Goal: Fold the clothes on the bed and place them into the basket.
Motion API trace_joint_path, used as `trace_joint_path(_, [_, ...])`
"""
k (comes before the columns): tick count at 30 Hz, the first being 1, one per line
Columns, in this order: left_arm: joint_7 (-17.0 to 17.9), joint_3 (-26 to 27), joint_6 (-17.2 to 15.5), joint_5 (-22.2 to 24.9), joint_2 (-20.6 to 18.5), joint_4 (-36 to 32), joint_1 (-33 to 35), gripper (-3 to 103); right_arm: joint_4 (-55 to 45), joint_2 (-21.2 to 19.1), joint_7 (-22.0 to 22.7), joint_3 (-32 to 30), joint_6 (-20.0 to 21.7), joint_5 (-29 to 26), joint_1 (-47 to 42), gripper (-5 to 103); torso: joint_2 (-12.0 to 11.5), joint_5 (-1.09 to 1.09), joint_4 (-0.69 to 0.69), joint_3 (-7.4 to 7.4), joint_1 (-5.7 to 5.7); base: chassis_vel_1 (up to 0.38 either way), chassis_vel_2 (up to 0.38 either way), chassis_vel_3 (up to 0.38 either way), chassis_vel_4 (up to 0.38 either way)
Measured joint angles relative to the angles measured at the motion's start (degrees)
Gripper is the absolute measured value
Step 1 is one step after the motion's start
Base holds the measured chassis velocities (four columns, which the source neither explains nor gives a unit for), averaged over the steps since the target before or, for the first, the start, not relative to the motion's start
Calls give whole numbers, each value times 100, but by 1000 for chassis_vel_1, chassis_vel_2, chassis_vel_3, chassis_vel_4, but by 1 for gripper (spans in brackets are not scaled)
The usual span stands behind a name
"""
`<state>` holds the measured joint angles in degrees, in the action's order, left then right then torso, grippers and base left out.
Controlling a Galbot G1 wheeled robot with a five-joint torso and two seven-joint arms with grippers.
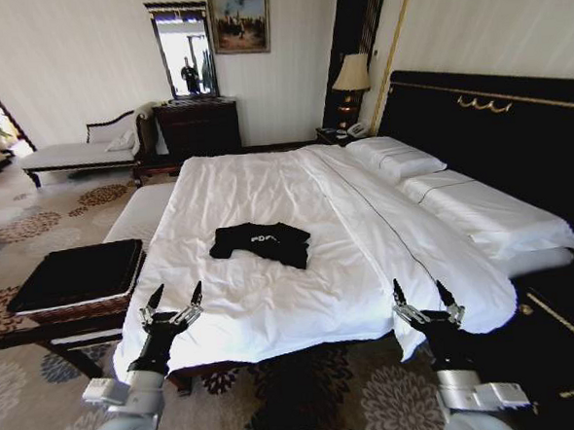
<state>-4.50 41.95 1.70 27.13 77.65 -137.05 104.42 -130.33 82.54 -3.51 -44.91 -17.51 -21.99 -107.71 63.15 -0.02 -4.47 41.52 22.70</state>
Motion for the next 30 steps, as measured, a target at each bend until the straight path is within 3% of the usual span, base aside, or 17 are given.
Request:
trace_joint_path(13, [5,-15,69,-37,62,60,23,100,69,7,-63,29,-126,-3,51,100,-3,3,2,3,8,-203,175,197,-194])
trace_joint_path(30, [13,-18,103,-51,74,116,18,100,181,26,-63,51,-175,32,98,100,0,3,0,1,0,-10,-13,11,17])
